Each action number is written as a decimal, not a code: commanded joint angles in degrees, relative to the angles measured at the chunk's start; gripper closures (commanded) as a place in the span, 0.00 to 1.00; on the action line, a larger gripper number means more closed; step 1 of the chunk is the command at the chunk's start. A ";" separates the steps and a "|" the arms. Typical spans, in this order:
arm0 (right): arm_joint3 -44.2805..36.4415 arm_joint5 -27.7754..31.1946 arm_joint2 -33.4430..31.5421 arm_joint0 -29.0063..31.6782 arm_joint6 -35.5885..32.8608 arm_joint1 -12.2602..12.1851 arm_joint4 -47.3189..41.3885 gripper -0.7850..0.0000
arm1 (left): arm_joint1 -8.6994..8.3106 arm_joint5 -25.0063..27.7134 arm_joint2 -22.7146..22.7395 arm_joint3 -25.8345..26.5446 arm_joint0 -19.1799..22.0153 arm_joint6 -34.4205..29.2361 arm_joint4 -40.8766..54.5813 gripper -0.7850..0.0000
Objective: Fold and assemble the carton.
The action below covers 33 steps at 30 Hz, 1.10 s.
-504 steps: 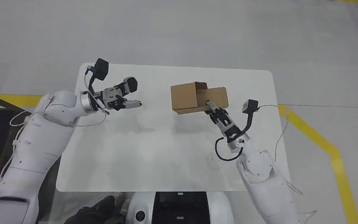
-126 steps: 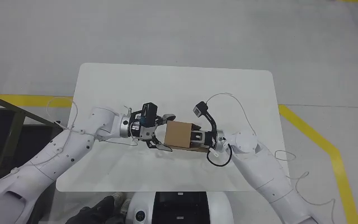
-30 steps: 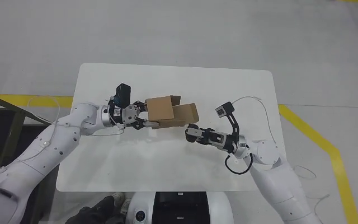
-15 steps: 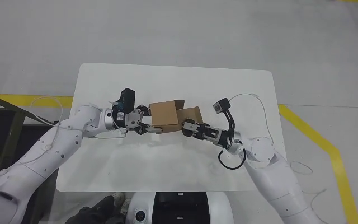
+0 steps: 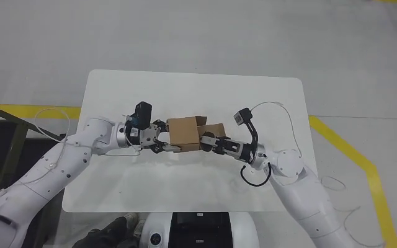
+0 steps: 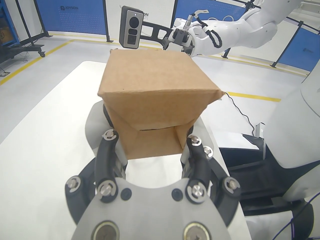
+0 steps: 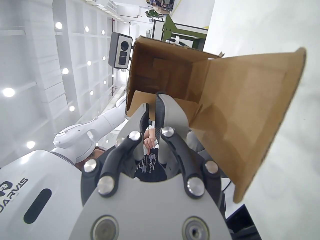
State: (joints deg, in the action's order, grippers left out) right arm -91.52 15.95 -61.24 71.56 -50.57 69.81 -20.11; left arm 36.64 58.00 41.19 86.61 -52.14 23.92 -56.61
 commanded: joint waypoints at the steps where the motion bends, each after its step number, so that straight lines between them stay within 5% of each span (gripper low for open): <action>1: 0.26 -0.22 0.59 -0.42 -0.20 0.09 0.13 0.95 | -0.09 0.00 -0.31 0.24 0.05 -0.10 0.07 0.34; 11: 1.50 -0.86 2.84 -2.09 -0.47 0.46 0.55 0.94 | -0.46 0.00 -2.00 1.17 0.90 -0.20 -0.29 0.31; 33: -4.11 1.04 -12.00 5.80 5.60 -2.33 0.70 0.93 | -1.33 0.00 -3.50 -0.28 1.84 2.88 0.37 0.33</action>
State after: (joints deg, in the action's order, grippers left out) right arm -95.80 17.27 -72.78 77.40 -45.64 67.52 -19.75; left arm 35.38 58.00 37.68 86.21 -50.27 26.66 -56.14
